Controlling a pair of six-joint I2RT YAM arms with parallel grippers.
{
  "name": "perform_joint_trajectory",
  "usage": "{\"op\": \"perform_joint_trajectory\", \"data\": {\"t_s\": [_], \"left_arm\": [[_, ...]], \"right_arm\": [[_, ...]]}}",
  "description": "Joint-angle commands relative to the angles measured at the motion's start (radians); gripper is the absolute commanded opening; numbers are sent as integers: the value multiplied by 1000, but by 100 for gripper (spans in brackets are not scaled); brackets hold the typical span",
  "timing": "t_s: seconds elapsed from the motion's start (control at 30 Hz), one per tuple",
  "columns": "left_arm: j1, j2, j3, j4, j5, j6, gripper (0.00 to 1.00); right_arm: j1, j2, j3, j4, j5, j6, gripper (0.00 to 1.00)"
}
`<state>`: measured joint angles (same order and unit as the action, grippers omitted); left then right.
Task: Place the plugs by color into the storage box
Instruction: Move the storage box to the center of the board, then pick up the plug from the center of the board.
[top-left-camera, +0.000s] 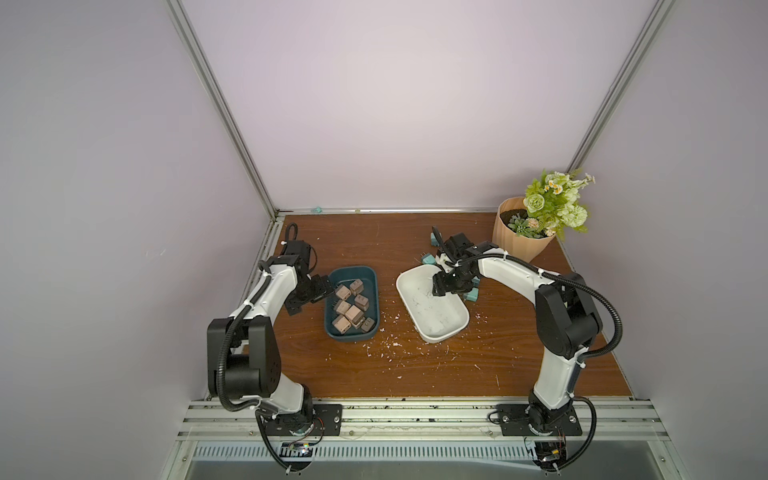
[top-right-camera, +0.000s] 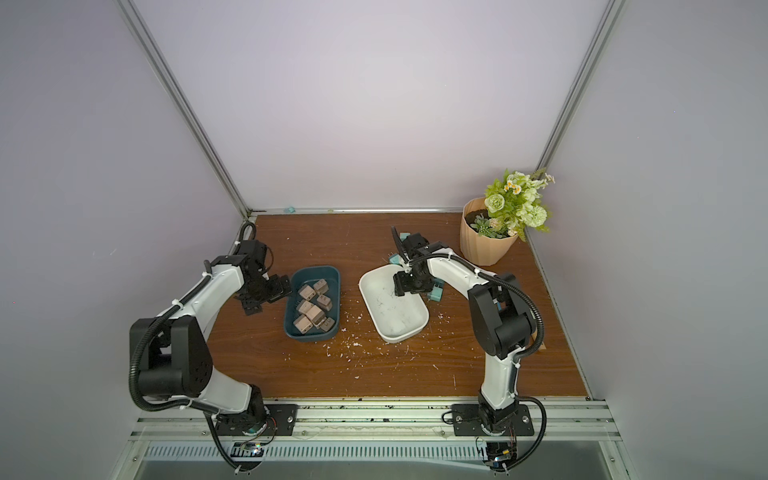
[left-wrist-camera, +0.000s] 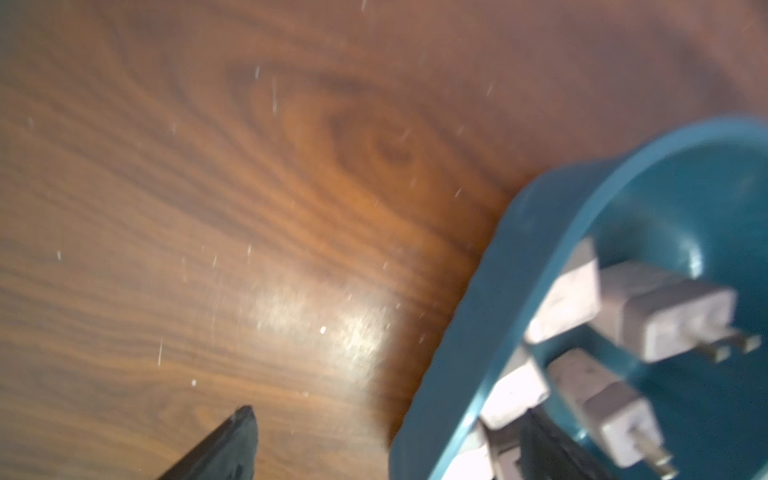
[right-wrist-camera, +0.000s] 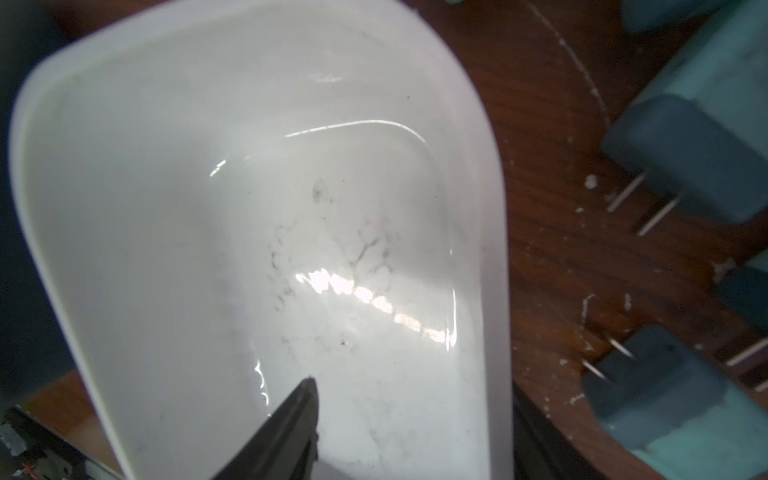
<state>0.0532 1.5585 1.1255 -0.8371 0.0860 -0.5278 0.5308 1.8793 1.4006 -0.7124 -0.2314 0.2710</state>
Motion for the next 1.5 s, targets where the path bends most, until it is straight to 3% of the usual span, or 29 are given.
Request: {"op": "perform_joint_trajectory", "data": {"t_s": [0.0,0.2,0.43,0.67,0.77,0.93,1.1,1.23,1.47], "left_arm": [[14,57,19,-45,-60,4,99],[14,105,-6,-40,-103,36,99],[56,132,-18,-46,-187,91,99],[149,115,-5,-56,-243,144,98],[150,112,27,-53,-178,156,98],[149,65,58,-14,-46,119,99],[144,42,75,3,47,74,99],[104,16,65,36,95,35,100],[30,-8,51,40,114,-10,100]], "right_arm": [[73,-40,21,46,-60,104,69],[129,-39,3,95,-81,205,70],[187,4,62,56,-141,199,71],[206,-1,132,-68,-53,151,81],[171,-16,175,-144,31,126,86],[24,-44,218,-216,102,101,89],[-79,-16,226,-306,187,-38,90],[-87,-46,120,-288,246,-78,90],[-104,-82,-48,-189,215,-77,90]]}}
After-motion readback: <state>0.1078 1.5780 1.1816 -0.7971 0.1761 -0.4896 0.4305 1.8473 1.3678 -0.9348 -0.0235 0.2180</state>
